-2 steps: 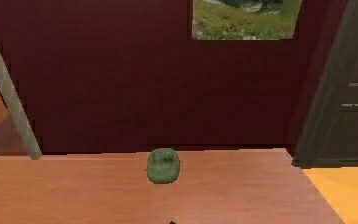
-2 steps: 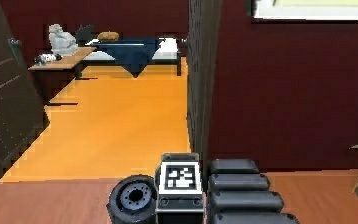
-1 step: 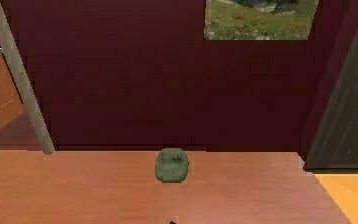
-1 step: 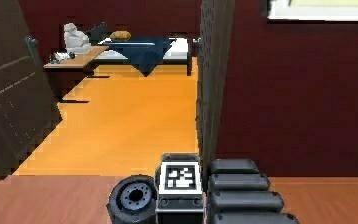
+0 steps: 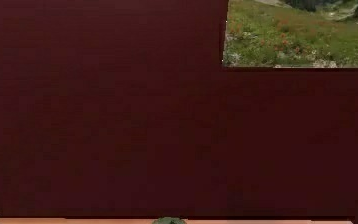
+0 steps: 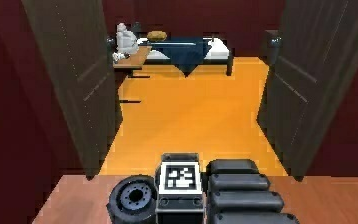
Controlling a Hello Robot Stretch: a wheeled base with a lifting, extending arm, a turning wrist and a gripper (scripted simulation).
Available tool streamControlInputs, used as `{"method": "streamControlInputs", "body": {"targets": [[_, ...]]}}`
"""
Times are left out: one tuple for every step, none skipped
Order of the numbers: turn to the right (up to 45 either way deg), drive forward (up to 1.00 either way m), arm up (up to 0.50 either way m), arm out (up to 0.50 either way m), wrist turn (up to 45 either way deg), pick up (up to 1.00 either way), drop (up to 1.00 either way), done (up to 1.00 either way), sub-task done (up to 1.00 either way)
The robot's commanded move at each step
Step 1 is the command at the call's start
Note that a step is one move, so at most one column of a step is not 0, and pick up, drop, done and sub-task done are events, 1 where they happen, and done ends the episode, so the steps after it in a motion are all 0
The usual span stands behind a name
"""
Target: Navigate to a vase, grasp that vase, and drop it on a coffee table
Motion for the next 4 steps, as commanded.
{"method": "streamControlInputs", "body": {"targets": [[-39.0,0.0,0.0,0.0,0.0,0.0,0.0,0.0,0.0],[0.0,0.45,0.0,0.0,0.0,0.0,0.0,0.0,0.0],[-36.0,0.0,0.0,0.0,0.0,0.0,0.0,0.0,0.0],[0.0,1.0,0.0,0.0,0.0,0.0,0.0,0.0,0.0]]}}
